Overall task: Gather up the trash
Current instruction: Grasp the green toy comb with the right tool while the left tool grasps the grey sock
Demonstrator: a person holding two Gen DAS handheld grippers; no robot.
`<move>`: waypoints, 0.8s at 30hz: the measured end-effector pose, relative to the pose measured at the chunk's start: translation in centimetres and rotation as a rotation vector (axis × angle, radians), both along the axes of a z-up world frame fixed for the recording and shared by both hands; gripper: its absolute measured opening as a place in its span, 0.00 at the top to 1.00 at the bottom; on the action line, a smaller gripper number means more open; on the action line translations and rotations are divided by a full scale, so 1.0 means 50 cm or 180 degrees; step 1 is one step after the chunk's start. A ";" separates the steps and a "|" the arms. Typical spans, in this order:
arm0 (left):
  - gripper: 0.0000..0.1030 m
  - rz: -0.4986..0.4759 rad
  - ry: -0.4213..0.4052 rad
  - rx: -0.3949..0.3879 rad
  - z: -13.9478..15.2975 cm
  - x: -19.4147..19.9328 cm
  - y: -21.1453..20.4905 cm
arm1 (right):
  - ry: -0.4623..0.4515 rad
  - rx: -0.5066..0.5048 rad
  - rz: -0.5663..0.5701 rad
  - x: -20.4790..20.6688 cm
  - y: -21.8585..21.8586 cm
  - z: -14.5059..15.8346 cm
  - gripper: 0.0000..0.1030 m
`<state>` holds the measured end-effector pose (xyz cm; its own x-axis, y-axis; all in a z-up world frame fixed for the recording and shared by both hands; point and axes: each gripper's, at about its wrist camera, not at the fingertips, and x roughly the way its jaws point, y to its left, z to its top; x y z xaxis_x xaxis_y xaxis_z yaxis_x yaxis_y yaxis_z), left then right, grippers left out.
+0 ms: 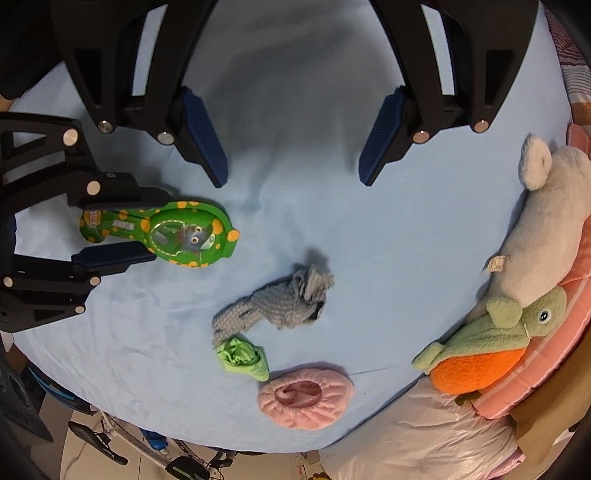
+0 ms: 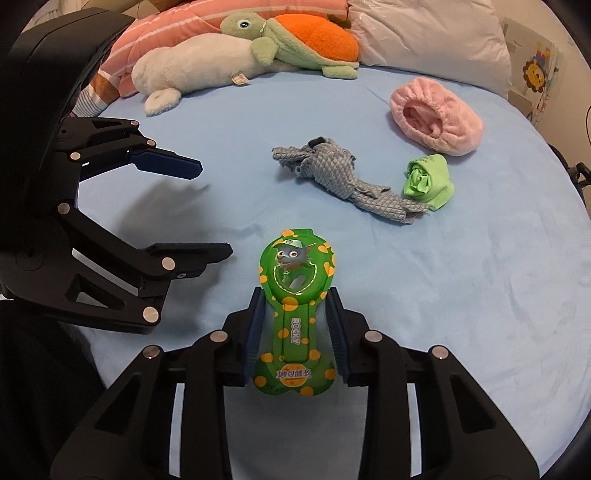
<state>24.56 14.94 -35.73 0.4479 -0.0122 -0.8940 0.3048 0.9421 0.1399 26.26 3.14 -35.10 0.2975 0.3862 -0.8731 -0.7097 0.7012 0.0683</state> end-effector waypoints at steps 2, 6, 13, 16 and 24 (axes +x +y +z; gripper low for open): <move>0.29 -0.0023 -0.0066 -0.0015 0.009 0.021 -0.009 | -0.0014 0.0002 -0.0052 0.013 -0.010 0.005 0.72; 0.29 -0.0030 -0.0171 -0.0056 0.017 0.077 -0.024 | -0.0051 0.0000 -0.0161 0.044 -0.032 0.010 0.72; 0.29 -0.0110 -0.0201 -0.0027 -0.004 0.150 -0.047 | -0.0062 0.0023 -0.0322 0.096 -0.069 0.009 0.73; 0.29 -0.0136 -0.0153 -0.0036 -0.021 0.166 -0.055 | -0.0039 0.0032 -0.0381 0.114 -0.080 0.002 0.73; 0.59 -0.0243 -0.0151 -0.0066 -0.043 0.165 -0.072 | -0.0001 0.0076 -0.0489 0.135 -0.100 -0.009 0.73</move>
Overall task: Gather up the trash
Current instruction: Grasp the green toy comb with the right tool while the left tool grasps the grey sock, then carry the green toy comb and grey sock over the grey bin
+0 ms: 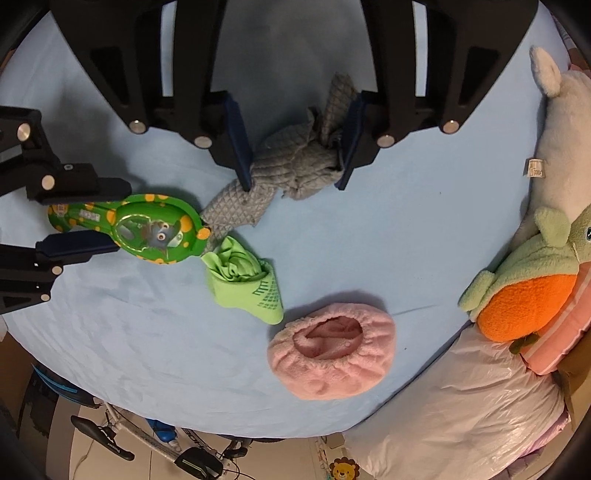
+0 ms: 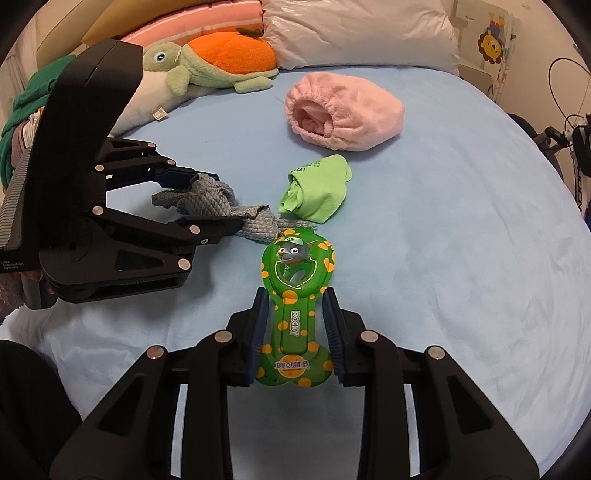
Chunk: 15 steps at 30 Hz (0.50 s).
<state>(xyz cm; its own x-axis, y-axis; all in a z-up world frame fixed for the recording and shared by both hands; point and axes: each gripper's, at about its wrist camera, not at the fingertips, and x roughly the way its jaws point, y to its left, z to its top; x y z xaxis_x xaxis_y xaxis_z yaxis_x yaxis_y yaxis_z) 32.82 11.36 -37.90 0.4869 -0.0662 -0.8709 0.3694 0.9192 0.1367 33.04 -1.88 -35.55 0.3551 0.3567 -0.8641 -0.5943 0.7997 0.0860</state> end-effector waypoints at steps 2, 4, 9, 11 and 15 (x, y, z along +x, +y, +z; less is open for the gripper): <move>0.61 -0.0020 0.0005 -0.0027 0.006 -0.005 0.000 | 0.0002 0.0010 -0.0019 0.001 -0.006 0.002 0.73; 0.62 -0.0026 0.0009 -0.0041 0.013 -0.011 0.001 | -0.0008 0.0022 -0.0043 0.001 -0.008 0.008 0.73; 0.62 -0.0018 -0.0013 -0.0048 0.046 -0.035 0.005 | -0.0059 0.0067 -0.0084 -0.014 -0.022 0.034 0.73; 0.62 -0.0015 -0.0033 -0.0048 0.064 -0.048 0.004 | -0.0078 0.0075 -0.0101 -0.025 -0.030 0.046 0.73; 0.62 -0.0026 -0.0071 -0.0057 0.104 -0.074 -0.006 | -0.0118 0.0083 -0.0143 -0.045 -0.052 0.073 0.73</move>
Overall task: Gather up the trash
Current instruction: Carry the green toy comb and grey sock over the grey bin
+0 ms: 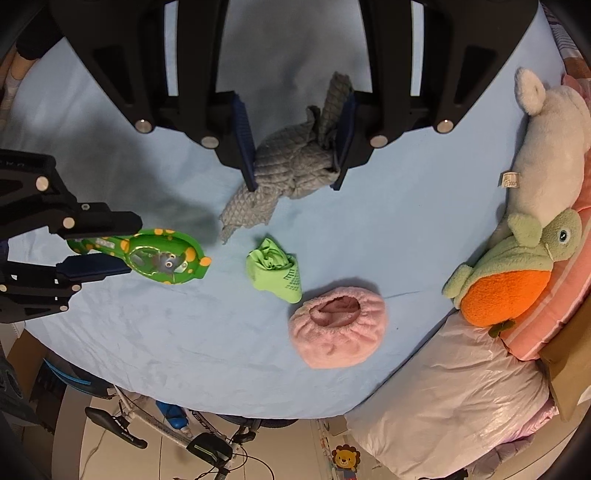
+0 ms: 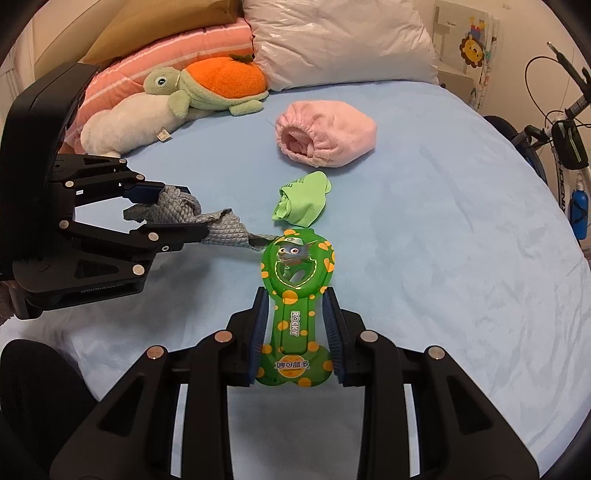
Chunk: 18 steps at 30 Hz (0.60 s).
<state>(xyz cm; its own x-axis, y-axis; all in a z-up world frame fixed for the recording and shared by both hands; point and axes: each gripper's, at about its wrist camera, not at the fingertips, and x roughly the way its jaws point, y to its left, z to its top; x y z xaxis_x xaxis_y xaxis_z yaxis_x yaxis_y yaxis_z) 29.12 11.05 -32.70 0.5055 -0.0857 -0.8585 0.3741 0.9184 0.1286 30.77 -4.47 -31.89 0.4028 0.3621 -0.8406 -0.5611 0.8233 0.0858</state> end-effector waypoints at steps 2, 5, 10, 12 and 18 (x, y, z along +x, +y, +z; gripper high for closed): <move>0.62 -0.0026 -0.0020 -0.0006 0.023 -0.015 -0.011 | -0.0031 0.0012 -0.0040 -0.016 -0.015 0.020 0.73; 0.62 -0.0076 -0.0074 0.0019 0.054 -0.043 -0.039 | -0.0078 0.0046 -0.0102 -0.044 -0.046 0.052 0.73; 0.62 -0.0206 -0.0184 0.0011 0.114 -0.099 -0.105 | -0.0207 0.0062 -0.0218 -0.100 -0.106 0.112 0.73; 0.62 -0.0273 -0.0217 -0.0039 0.140 -0.119 -0.136 | -0.0246 0.0073 -0.0281 -0.123 -0.137 0.135 0.73; 0.62 -0.0524 -0.0378 -0.0119 0.220 -0.176 -0.258 | -0.0394 0.0078 -0.0503 -0.200 -0.258 0.205 0.73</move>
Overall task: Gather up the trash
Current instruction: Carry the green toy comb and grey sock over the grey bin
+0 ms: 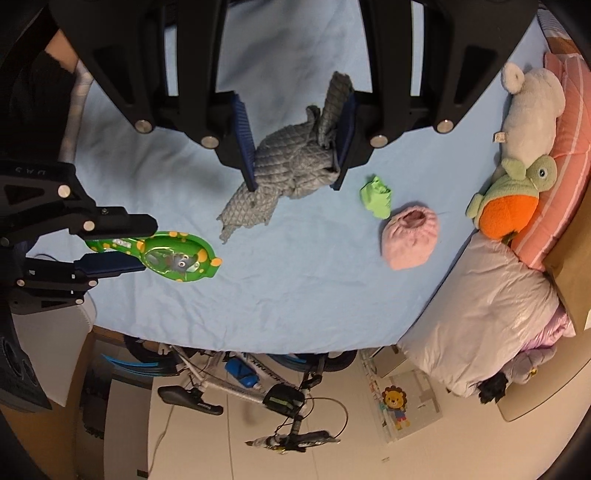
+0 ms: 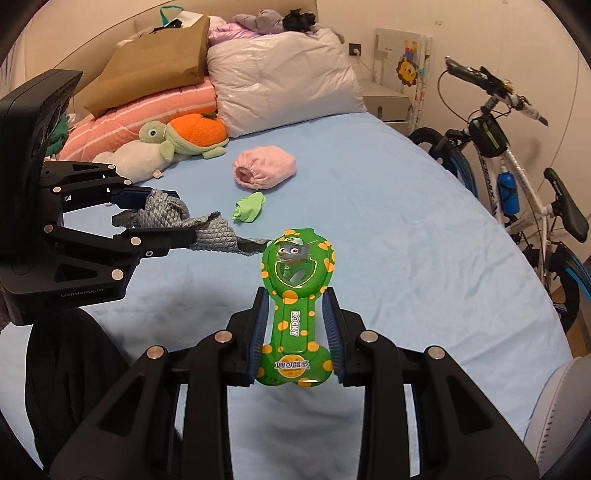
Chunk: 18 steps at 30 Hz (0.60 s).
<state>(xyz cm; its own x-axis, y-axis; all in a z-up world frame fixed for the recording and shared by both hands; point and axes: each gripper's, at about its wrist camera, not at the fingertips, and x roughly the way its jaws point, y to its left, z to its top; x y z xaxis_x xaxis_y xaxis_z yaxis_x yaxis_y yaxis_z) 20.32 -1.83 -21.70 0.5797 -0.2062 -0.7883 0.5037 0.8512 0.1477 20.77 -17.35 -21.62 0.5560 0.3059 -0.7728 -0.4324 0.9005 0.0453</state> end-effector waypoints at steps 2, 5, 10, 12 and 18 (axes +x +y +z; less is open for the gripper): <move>0.62 -0.0095 -0.0063 -0.0004 0.025 -0.016 -0.047 | -0.0055 0.0009 -0.0118 -0.028 -0.054 0.027 0.73; 0.62 -0.0273 -0.0168 -0.0026 0.066 -0.043 -0.132 | -0.0122 0.0038 -0.0356 -0.066 -0.141 0.067 0.73; 0.62 -0.0672 -0.0323 -0.0097 0.136 -0.090 -0.293 | -0.0236 0.0116 -0.0806 -0.134 -0.309 0.148 0.73; 0.62 -0.0867 -0.0395 -0.0122 0.168 -0.110 -0.365 | -0.0313 0.0121 -0.0965 -0.163 -0.370 0.186 0.73; 0.62 -0.1424 -0.0606 -0.0299 0.280 -0.153 -0.568 | -0.0624 0.0070 -0.1418 -0.257 -0.558 0.321 0.73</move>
